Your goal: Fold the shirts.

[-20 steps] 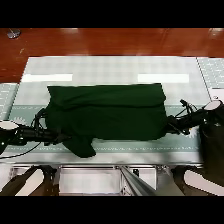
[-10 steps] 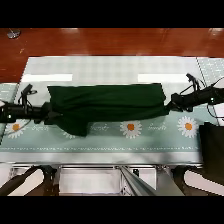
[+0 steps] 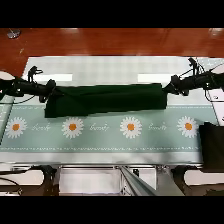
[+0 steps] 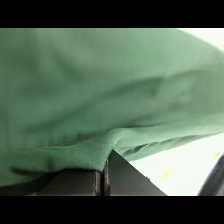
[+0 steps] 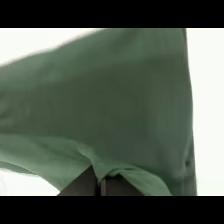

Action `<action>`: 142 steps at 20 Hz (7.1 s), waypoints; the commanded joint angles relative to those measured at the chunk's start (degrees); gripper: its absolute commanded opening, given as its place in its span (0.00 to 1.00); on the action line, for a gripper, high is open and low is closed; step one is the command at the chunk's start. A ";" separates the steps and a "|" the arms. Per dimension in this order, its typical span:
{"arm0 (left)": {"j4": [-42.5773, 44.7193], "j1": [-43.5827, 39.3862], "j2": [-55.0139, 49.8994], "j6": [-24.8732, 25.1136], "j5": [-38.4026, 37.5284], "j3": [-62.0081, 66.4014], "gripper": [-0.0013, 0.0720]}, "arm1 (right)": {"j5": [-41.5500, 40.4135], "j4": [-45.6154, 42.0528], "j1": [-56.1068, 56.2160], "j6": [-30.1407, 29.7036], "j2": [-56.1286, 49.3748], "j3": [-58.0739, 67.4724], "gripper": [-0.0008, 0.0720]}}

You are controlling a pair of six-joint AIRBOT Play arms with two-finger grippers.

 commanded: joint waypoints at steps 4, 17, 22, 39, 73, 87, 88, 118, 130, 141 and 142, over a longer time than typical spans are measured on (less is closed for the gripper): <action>0.07 -1.03 -8.83 -1.95 1.27 9.53 0.05 | -1.36 0.96 1.38 2.25 -10.93 10.36 0.05; 25.57 8.57 7.91 -8.37 -1.03 4.68 0.98 | 12.63 -9.09 -11.30 1.18 -9.18 13.20 0.87; 14.23 -0.04 29.07 -5.77 18.45 -20.22 0.98 | 6.21 -4.33 -8.17 1.18 -11.61 6.56 0.87; -4.11 -37.44 17.11 3.41 31.43 -12.22 0.04 | 9.77 -10.25 3.76 0.20 2.75 3.93 0.05; 15.93 -16.06 43.52 -9.92 15.37 -21.16 0.05 | -2.84 -5.75 39.93 13.05 5.95 14.64 0.05; 5.81 -16.06 64.98 -10.93 20.63 -45.81 0.05 | -0.90 4.85 51.12 13.86 -29.70 46.38 0.88; 5.84 -16.06 64.13 -10.91 20.98 -45.81 0.05 | 1.60 4.83 49.05 13.81 -28.63 46.38 0.88; 6.84 -16.06 57.42 -10.75 23.96 -46.31 0.05 | -9.01 18.16 32.52 0.15 -8.44 -6.23 0.05; 6.86 -16.06 57.42 -10.73 23.91 -46.31 0.05 | 22.23 -16.44 25.33 16.85 -4.33 48.46 0.05; 6.82 -18.16 57.42 -10.75 25.27 -46.31 0.05 | 37.94 -33.48 -4.63 25.49 16.90 37.90 0.05; 6.82 -18.75 57.42 -10.73 25.51 -46.31 0.05 | 37.94 -35.47 -6.91 25.46 19.69 34.82 0.05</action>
